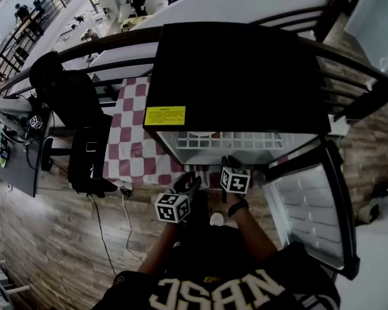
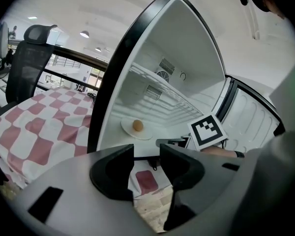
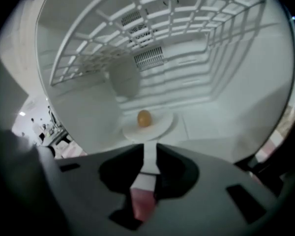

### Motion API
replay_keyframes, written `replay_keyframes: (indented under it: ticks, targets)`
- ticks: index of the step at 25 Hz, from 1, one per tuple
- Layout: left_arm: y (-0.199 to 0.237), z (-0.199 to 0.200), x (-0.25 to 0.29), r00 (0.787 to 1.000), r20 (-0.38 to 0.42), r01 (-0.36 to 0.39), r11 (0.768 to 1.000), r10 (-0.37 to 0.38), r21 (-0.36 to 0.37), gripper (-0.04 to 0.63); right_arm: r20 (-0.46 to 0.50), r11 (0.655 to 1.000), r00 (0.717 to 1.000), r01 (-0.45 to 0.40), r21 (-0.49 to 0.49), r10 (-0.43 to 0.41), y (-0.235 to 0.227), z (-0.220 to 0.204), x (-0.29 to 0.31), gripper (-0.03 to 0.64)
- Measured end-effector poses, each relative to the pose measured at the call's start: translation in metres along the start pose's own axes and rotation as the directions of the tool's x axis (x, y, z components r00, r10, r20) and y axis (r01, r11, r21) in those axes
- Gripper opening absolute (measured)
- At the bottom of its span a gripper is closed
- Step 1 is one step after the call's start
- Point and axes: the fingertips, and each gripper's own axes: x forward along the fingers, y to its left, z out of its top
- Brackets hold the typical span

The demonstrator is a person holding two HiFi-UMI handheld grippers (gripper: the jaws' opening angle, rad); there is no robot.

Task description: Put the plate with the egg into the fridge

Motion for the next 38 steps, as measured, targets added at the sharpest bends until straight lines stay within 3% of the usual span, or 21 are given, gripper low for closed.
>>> replay_keyframes:
  ticks: [3,7,11,16,22,28,32,38]
  targets:
    - [-0.015,0.004,-0.002,1.000,0.012,0.016,1.000,-0.016,0.013,0.181,0.027,1.000,0.999,-0.022,0.004,0.022,-0.008,-0.004,-0.029,0.084]
    - [-0.035,0.015,-0.007,0.997,0.072,0.030,0.998,-0.033,0.051,0.158,0.079,0.993,0.990,-0.120,0.003,0.120,-0.007,-0.003,-0.071,0.058]
    - [-0.062,0.030,-0.018,0.986,0.151,0.056,0.995,-0.068,0.083,0.107,0.179,0.982,0.965,-0.186,-0.042,0.191,-0.001,0.016,-0.119,0.035]
    - [-0.101,0.054,-0.037,0.965,0.241,0.063,0.982,-0.105,0.176,0.035,0.298,0.968,0.921,-0.231,-0.095,0.249,0.013,0.042,-0.178,0.021]
    - [-0.140,0.072,-0.056,0.948,0.280,0.073,0.961,-0.150,0.267,0.021,0.415,0.957,0.868,-0.199,-0.213,0.273,0.032,0.066,-0.234,0.020]
    - [-0.164,0.088,-0.074,0.930,0.324,0.062,0.945,-0.171,0.321,0.021,0.489,0.953,0.824,-0.191,-0.234,0.285,0.040,0.084,-0.269,0.020]
    - [-0.170,0.093,-0.082,0.929,0.335,0.022,0.928,-0.157,0.372,0.021,0.514,0.957,0.815,-0.164,-0.238,0.267,0.026,0.094,-0.282,0.020]
    - [-0.169,0.097,-0.084,0.928,0.341,0.020,0.936,-0.148,0.352,0.021,0.534,0.958,0.801,-0.171,-0.231,0.272,0.020,0.103,-0.296,0.020]
